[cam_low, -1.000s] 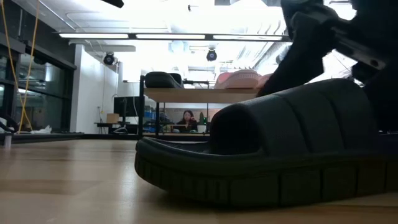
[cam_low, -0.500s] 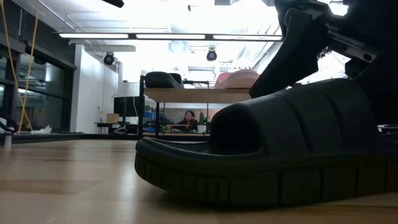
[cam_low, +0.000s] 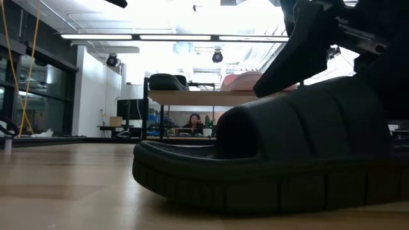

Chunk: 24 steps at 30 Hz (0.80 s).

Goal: Pick and place slides into the shelf
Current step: Put the black slides on the shelf

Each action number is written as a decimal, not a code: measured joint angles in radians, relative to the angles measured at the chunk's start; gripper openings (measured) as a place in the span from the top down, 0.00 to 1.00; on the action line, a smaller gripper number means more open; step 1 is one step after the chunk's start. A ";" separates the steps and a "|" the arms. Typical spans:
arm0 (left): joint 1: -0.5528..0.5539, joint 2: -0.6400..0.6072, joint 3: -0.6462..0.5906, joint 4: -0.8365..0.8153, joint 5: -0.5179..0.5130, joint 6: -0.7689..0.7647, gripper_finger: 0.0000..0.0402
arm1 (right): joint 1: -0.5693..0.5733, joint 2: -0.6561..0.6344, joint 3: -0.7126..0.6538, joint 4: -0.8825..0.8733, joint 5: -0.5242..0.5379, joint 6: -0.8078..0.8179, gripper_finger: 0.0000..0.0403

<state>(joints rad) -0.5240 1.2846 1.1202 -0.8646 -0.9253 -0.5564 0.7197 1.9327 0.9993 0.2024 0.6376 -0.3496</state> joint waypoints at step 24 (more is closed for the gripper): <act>0.000 0.000 0.000 0.000 0.000 0.000 0.49 | -0.014 -0.001 0.000 0.003 -0.042 0.058 0.98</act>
<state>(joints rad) -0.5240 1.2846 1.1202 -0.8646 -0.9253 -0.5564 0.7053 1.9316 0.9993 0.2054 0.5959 -0.2920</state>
